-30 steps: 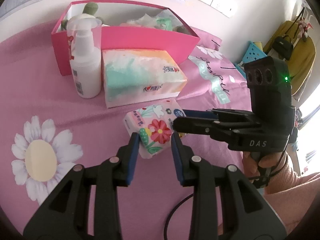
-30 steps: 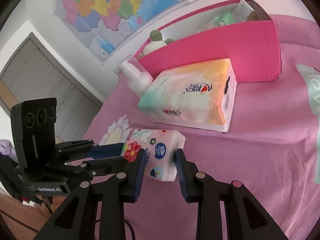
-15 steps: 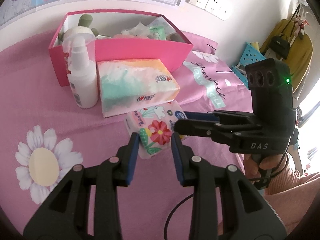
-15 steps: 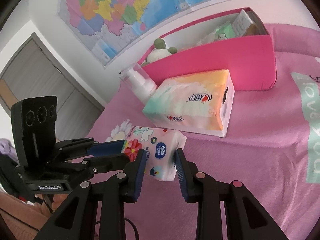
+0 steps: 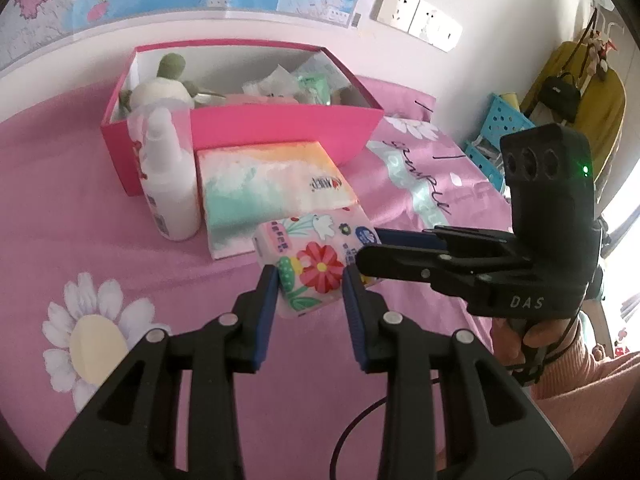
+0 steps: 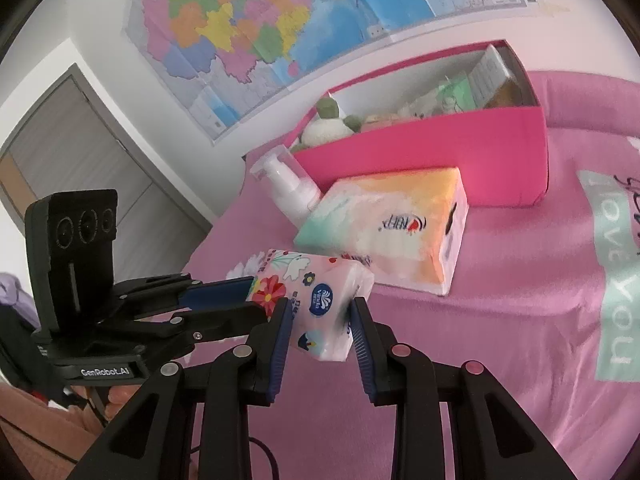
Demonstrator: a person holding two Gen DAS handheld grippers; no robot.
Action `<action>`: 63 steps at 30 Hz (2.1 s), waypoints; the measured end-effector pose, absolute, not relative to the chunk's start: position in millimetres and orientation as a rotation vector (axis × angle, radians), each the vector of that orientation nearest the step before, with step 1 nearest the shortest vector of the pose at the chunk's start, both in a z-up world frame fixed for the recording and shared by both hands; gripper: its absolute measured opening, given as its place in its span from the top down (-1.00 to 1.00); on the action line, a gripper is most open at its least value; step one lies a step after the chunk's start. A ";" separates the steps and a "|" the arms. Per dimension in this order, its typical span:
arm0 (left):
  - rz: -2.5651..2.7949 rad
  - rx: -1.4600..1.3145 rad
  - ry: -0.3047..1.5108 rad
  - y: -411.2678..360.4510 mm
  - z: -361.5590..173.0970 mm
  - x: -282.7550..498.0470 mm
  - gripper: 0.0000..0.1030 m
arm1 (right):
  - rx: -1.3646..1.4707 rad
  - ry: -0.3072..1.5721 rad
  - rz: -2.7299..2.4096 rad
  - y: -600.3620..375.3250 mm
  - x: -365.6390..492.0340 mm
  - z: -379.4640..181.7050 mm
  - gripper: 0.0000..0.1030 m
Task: Organize soft objects
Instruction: 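Lift the pink floral tissue pack and carry it toward the pink box, then lower the floral tissue pack into the pink box and open the right gripper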
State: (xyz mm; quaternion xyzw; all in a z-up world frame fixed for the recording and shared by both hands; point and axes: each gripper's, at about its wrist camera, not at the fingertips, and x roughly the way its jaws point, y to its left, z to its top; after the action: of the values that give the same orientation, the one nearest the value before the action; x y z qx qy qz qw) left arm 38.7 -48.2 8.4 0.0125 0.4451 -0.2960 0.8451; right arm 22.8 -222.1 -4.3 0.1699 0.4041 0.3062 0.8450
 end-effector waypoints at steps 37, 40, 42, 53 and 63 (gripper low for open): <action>-0.611 0.048 0.848 -58.9 41.8 81.7 0.33 | 0.288 0.741 0.625 -223.7 60.6 38.2 0.41; -0.612 0.048 0.842 -60.0 44.0 86.1 0.33 | 0.282 0.729 0.621 -224.5 63.7 42.3 0.41; -0.610 0.050 0.840 -61.4 44.9 89.2 0.33 | 0.281 0.724 0.620 -225.4 66.7 44.4 0.41; -0.605 0.082 0.829 -69.9 48.4 100.0 0.33 | 0.279 0.709 0.603 -230.3 78.2 49.0 0.41; -0.595 0.093 0.817 -74.2 51.9 115.9 0.33 | 0.272 0.692 0.595 -232.0 91.4 53.3 0.41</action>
State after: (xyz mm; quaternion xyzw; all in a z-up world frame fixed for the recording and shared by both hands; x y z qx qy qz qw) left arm 115.9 -74.2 51.9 0.0446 0.3911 -0.2850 0.8740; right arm 91.4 -232.0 53.3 0.1311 0.3329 0.2863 0.8888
